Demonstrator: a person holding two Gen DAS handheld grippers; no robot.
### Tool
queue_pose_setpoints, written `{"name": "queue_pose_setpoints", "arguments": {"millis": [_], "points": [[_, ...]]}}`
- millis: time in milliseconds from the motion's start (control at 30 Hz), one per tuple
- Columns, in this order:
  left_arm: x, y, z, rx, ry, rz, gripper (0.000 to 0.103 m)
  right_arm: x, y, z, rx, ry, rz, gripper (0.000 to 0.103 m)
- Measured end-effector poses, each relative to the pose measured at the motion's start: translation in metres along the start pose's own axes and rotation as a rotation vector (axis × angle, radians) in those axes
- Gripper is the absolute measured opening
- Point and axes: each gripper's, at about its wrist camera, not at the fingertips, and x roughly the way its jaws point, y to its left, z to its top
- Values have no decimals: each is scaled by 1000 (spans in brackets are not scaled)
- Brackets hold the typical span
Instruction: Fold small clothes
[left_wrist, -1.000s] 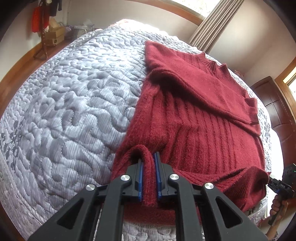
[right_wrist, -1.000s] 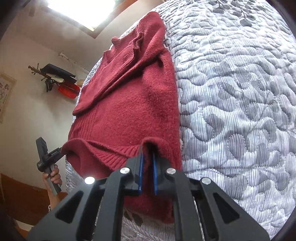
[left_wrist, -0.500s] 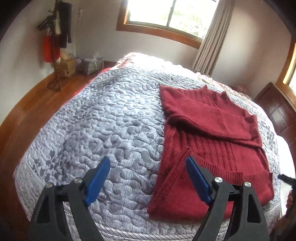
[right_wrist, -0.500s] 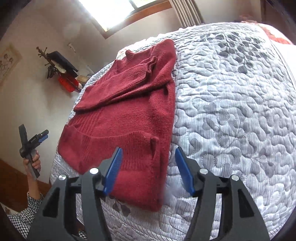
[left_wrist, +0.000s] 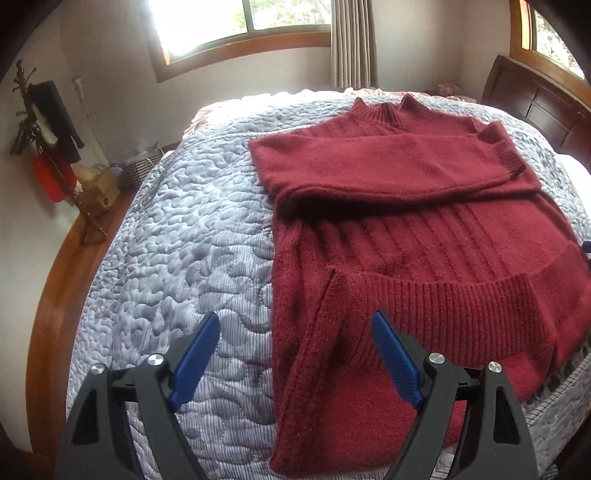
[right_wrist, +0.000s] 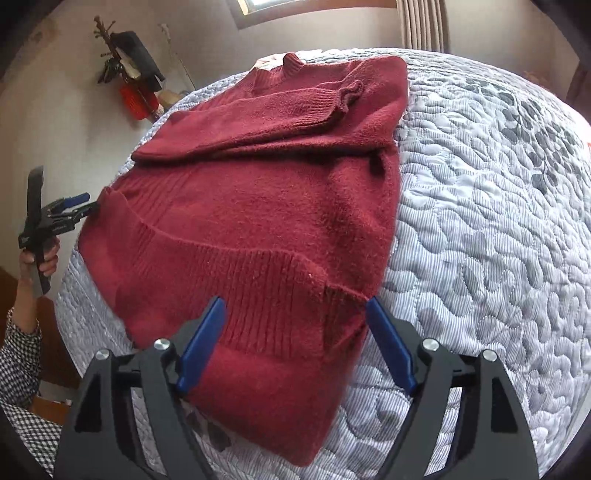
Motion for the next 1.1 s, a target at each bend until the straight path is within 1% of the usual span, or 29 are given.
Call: {"name": "queue_pose_setpoints", "arguments": {"millis": [67, 100, 133, 167, 200, 233, 300, 333, 367, 400, 433, 500, 567, 600, 633, 667, 700, 767, 833, 867, 900, 967, 1033, 1100], "points": [[6, -3, 1, 7, 7, -6, 84, 8, 5, -2, -44, 16, -32, 80], [6, -6, 1, 12, 4, -12, 84, 12, 8, -2, -70, 20, -47, 79], [6, -8, 0, 18, -3, -19, 84, 15, 12, -2, -98, 24, -62, 75], [4, -11, 1, 23, -11, -22, 82, 18, 15, -3, -117, 34, -69, 64], [2, -13, 0, 30, -23, -28, 82, 21, 18, -3, -130, 40, -73, 57], [0, -16, 0, 38, -31, -37, 82, 22, 19, -4, -137, 42, -71, 53], [-1, -21, -1, 58, -35, -52, 79, 23, 21, -5, -145, 44, -41, 32], [-1, -24, -1, 64, -32, -56, 72, 21, 20, -4, -137, 42, -33, 28], [0, -26, -2, 67, -21, -65, 63, 20, 20, -4, -131, 37, -33, 19], [1, -28, -3, 67, -12, -82, 58, 18, 19, -4, -129, 31, -31, 11], [2, -28, -3, 62, -8, -95, 51, 16, 17, -4, -121, 26, -12, 11], [2, -28, -5, 62, -12, -96, 41, 13, 13, -6, -102, 17, 13, 10], [3, -23, -6, 44, -13, -94, 26, 11, 10, -7, -87, 14, 19, 10], [4, -19, -6, 26, -9, -103, 23, 12, 7, -7, -73, 14, 26, 11], [6, -14, -6, 8, -4, -120, 21, 15, 5, -7, -61, 17, 37, 12], [8, -11, -7, -6, 3, -139, 22, 17, 4, -7, -56, 23, 46, 15], [11, -7, -7, -18, 13, -150, 25, 19, 3, -8, -49, 23, 48, 16], [15, -4, -8, -28, 20, -169, 36, 23, 3, -8, -35, 27, 61, 18], [16, -6, -9, -23, 20, -175, 38, 24, 4, -8, -29, 26, 66, 18], [16, -8, -9, -13, 19, -169, 38, 23, 3, -8, -28, 22, 68, 14], [16, -10, -9, -7, 17, -161, 36, 22, 3, -9, -29, 17, 72, 12], [16, -11, -9, 3, 19, -160, 16, 19, 1, -10, -18, 5, 86, 11], [12, -10, -8, -3, 13, -161, 8, 14, -2, -10, 0, -13, 106, 10], [5, -6, -8, -24, -4, -183, 7, 9, -3, -11, 8, -36, 122, 10]]}}
